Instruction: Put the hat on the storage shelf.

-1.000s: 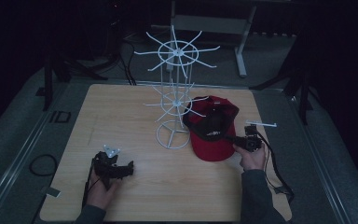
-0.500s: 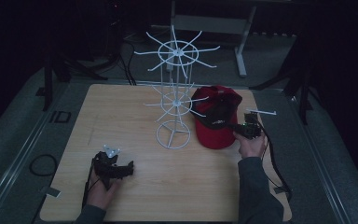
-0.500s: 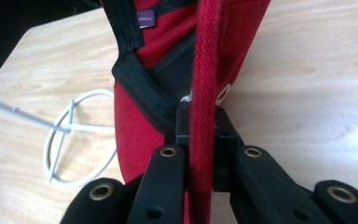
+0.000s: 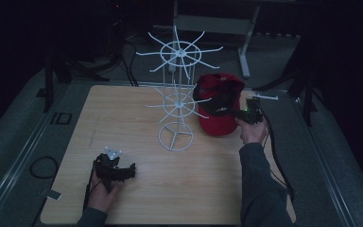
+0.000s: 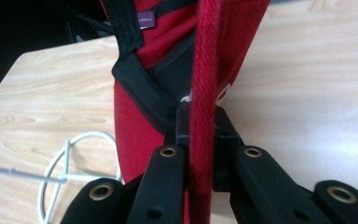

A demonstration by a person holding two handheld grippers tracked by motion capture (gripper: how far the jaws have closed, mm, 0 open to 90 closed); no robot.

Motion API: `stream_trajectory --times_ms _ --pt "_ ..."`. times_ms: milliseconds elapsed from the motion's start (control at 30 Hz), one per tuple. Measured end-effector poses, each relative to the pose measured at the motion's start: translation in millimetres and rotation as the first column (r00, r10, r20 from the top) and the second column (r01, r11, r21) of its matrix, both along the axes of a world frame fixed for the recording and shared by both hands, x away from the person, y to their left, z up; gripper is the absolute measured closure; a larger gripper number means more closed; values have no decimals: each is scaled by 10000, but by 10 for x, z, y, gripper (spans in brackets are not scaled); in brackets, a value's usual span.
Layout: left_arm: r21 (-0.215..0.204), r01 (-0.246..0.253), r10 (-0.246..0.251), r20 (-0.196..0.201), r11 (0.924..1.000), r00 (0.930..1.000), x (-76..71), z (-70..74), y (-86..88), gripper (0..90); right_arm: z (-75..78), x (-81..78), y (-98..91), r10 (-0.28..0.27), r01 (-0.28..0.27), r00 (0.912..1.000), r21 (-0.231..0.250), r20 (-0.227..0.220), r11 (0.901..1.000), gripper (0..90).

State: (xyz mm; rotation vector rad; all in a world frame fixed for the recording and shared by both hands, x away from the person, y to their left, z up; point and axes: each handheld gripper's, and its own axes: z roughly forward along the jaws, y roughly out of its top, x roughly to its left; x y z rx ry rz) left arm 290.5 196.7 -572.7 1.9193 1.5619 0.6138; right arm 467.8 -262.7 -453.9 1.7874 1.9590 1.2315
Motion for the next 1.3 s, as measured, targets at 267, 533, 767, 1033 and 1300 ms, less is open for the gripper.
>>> stream_trajectory --times_ms 267,533,767,1033,1300 --pt "-10 -5 5 11 10000 10000 0 -1 -1 19 228 170 71 452 -406 9976 -852 530 9955 857" --pt "-6 -9 9 14 10000 10000 1 -1 0 19 478 234 123 724 -606 9945 -1484 752 9871 858" --pt "-3 -5 5 6 10000 10000 0 0 0 19 761 178 151 970 -767 9872 -1567 1266 9847 858" --pt "-17 -19 19 26 10000 10000 1 -1 -1 19 1017 118 171 1188 -892 9774 -1681 1749 9817 858" --pt "9 2 -2 16 10000 10000 1 -1 1 19 1214 62 188 1368 -1043 9690 -1615 2057 9813 858"
